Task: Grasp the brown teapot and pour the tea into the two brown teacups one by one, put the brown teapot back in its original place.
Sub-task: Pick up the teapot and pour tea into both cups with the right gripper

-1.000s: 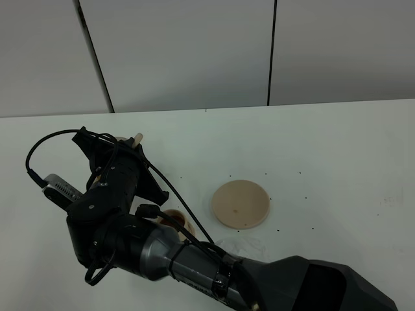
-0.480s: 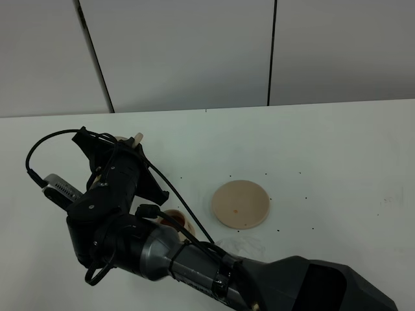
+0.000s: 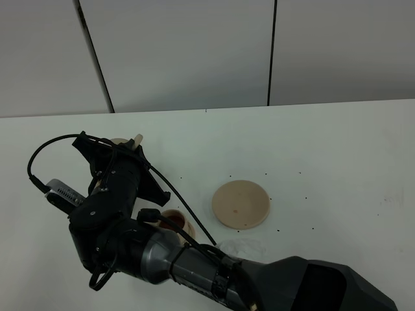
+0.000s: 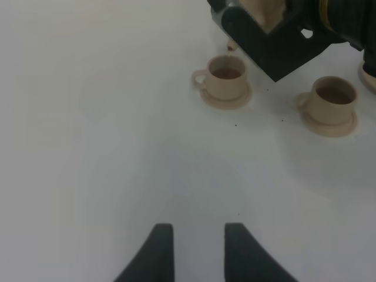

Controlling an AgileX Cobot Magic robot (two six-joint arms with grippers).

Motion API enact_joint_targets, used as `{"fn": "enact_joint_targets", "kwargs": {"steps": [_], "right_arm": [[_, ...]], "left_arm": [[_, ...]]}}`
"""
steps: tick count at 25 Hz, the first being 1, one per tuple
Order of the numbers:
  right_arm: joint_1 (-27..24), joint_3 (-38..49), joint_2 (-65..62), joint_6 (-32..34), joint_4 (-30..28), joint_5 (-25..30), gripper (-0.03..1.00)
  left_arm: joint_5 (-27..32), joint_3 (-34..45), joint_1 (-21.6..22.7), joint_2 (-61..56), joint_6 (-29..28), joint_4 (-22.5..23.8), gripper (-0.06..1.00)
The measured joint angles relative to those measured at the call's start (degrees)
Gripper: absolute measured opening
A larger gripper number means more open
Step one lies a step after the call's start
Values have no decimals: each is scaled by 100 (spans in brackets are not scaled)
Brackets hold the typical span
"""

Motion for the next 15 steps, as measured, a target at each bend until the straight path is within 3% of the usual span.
{"fn": "enact_joint_targets", "kwargs": {"steps": [15], "right_arm": [[-5,0,0,47,0,-7,9]], "left_arm": [[0,0,0,0,-12,0,28]]}}
